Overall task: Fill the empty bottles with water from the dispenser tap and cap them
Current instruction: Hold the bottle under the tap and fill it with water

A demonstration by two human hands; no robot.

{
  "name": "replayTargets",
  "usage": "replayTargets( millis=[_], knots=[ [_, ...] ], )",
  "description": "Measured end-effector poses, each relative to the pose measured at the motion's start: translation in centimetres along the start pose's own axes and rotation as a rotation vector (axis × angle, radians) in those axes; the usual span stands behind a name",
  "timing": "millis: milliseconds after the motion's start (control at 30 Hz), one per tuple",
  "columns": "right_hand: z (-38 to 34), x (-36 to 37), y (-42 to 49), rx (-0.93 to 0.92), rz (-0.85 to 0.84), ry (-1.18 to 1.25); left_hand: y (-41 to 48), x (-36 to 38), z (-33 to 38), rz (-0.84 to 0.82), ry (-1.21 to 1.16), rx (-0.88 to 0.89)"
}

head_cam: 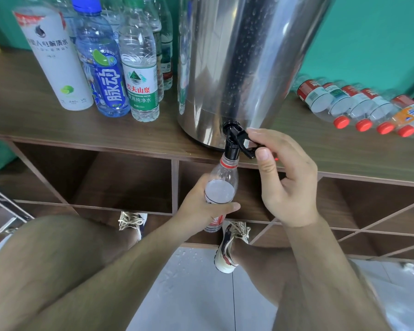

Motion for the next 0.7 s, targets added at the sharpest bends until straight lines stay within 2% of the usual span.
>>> replayTargets(
  millis=[700],
  knots=[
    [-0.4, 0.3, -0.1, 0.052, -0.006, 0.068, -0.4, 0.2, -1.3, 0.030, 0.012, -0.059]
  ],
)
Point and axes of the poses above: each hand's wrist, its own y-axis towards the middle knuckle, its own x-axis out of the palm, z = x × y, the point moved 3 cm from there along y, towards the middle knuckle, and after that the axes turned 4 degrees about x, right-handed, at the moved point
